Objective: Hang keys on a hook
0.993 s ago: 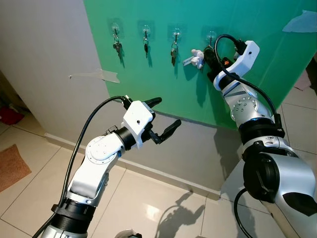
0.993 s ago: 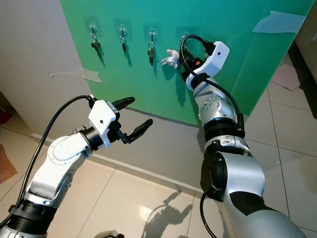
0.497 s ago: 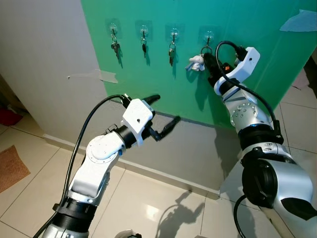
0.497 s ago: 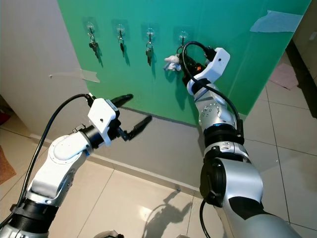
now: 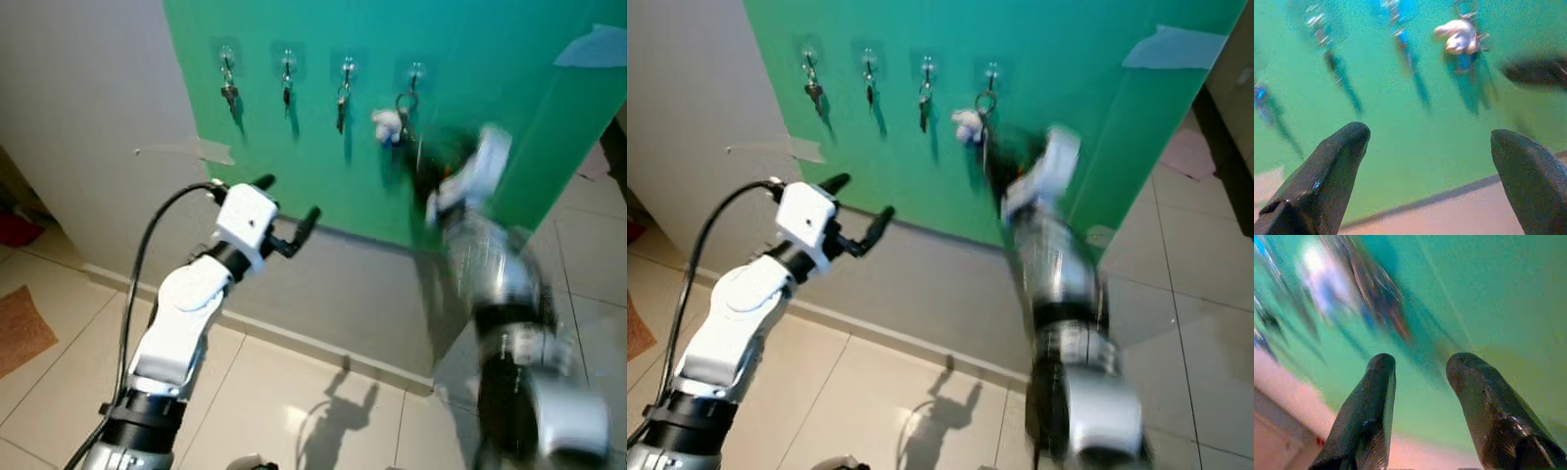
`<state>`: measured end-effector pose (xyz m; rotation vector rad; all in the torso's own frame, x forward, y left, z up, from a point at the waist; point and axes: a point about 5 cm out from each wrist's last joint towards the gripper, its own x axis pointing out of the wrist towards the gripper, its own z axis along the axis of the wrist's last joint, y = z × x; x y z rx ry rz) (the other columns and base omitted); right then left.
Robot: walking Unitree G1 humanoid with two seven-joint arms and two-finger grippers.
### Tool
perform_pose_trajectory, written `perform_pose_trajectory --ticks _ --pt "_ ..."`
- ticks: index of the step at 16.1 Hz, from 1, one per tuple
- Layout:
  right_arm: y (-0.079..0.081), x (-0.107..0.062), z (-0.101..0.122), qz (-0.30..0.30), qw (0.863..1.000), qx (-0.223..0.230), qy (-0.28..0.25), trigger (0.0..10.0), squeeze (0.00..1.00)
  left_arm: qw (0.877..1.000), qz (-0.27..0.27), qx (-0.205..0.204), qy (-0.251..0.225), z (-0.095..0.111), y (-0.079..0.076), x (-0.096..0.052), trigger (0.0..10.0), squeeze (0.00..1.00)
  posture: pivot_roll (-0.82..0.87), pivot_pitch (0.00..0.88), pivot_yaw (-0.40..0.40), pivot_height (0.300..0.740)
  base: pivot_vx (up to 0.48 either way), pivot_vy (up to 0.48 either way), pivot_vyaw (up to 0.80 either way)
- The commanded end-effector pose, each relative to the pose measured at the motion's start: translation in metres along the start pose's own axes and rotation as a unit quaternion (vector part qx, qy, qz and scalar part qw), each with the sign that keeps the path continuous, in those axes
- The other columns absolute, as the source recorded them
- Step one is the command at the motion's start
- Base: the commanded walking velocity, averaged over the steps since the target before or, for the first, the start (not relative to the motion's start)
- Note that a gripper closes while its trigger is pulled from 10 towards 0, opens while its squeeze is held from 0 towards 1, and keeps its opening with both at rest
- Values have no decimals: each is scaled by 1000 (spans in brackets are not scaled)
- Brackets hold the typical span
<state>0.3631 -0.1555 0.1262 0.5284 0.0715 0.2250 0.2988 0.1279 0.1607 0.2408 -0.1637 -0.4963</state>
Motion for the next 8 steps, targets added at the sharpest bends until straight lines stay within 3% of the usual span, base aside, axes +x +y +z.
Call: perform_pose_trajectory --ticks 1,5,6,8 --pt "8 1 14 19 999 -14 -24 10000 0 1000 16 -8 7 -3 3 -3 10000 0 -43 0 13 718 0 255 0" --pt "0 -28 -4 -2 999 -24 -25 10000 0 999 41 -4 25 -11 6 -9 10000 0 -48 0 10 718 0 328 0" --pt "0 -41 -9 -14 998 -53 -24 10000 0 998 48 0 34 -15 7 -12 10000 0 -47 0 7 718 0 469 0" --pt "4 -49 -13 -20 995 -92 -24 10000 0 997 58 2 41 -17 9 -12 10000 0 -43 0 2 718 0 480 0"
